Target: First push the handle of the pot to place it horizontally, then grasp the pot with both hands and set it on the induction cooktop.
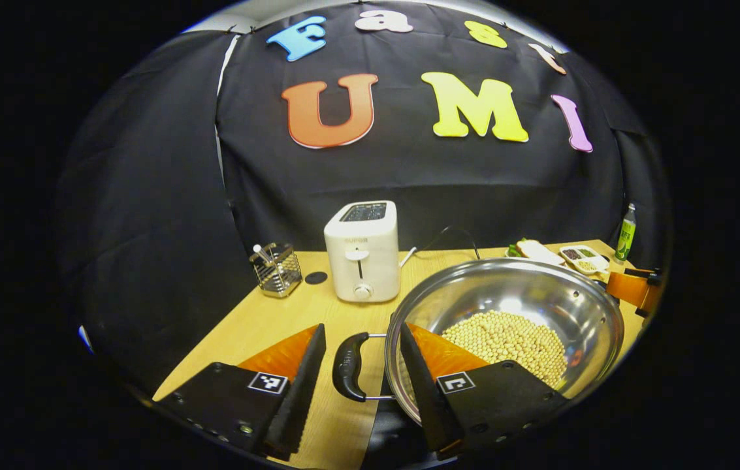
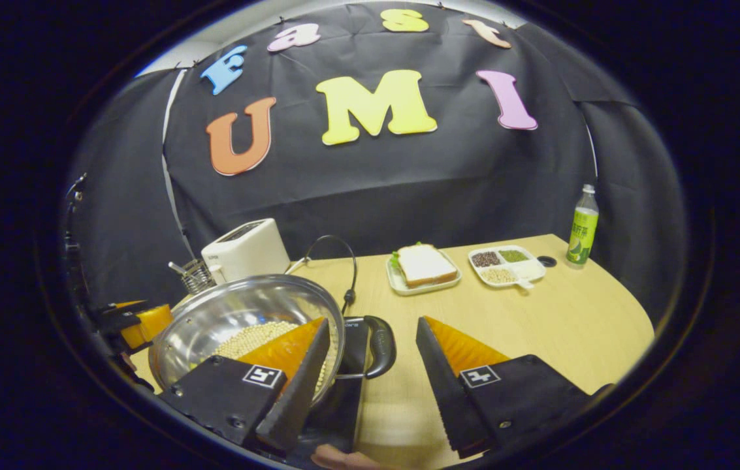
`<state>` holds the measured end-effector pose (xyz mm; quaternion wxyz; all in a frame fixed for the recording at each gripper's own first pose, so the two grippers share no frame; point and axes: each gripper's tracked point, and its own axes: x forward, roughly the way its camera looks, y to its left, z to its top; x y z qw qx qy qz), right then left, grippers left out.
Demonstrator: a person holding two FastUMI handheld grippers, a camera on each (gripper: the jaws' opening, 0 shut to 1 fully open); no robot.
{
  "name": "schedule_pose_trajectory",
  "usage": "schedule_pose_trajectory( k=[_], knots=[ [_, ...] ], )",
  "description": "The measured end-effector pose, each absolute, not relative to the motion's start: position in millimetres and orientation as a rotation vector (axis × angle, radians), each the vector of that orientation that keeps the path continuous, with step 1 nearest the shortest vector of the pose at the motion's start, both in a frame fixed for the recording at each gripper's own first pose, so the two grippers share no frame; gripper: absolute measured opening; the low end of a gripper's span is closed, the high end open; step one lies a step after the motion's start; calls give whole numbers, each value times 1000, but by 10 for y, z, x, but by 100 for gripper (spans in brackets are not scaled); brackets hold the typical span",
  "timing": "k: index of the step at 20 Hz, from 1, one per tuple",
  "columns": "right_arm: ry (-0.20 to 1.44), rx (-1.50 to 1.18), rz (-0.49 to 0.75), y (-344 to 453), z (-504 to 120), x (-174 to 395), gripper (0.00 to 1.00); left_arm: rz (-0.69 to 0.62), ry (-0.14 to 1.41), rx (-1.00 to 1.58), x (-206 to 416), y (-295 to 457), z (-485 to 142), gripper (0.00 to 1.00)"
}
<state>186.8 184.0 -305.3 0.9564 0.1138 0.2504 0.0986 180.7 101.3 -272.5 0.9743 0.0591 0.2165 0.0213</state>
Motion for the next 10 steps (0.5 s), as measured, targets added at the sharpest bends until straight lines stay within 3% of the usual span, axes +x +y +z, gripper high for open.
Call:
schedule_pose_trajectory(
  k=[4,6,8,10],
  knots=[
    [387,268,231,1708,-2685,1743,84,42,371,92,1642,915,-2413,87],
    [307,275,234,1627,-2410,1638,86,35,351,78,1510,837,-2297,88],
    [249,234,206,1437,-2185,1477,99,17,310,82,1352,726,-2120,89],
    [214,196,174,1317,-1995,1352,100,10,266,83,1209,640,-1946,90]
  ],
)
